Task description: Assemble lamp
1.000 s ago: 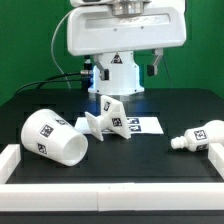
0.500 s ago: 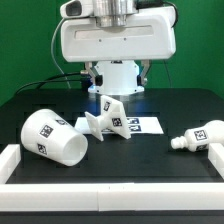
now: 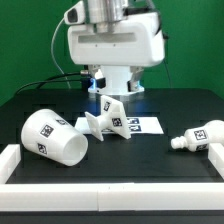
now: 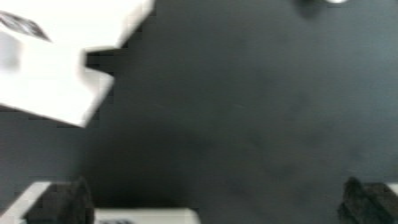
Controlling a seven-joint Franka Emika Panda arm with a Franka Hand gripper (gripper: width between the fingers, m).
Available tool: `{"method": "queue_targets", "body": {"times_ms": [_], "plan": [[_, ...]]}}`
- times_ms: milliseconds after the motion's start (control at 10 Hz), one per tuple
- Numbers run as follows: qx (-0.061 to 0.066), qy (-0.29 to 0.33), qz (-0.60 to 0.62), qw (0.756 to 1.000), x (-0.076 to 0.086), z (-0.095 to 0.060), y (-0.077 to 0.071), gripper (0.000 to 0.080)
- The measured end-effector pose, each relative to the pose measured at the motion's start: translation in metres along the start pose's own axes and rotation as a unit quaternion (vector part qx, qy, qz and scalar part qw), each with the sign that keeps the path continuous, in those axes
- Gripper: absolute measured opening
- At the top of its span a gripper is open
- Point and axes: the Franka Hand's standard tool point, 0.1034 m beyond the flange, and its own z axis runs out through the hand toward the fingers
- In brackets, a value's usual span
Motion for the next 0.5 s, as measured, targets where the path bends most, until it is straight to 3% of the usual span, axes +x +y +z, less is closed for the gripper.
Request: {"method": "queue_targets", "body": {"times_ms": [100,500], "plan": [[0.015,0.0,0.08,0.997,-0.0032,0.0103,0.0172,0.0699],[0.016,0.003,0.079,0.997,-0.0073,0.0139,0.0183,0.0699]]}}
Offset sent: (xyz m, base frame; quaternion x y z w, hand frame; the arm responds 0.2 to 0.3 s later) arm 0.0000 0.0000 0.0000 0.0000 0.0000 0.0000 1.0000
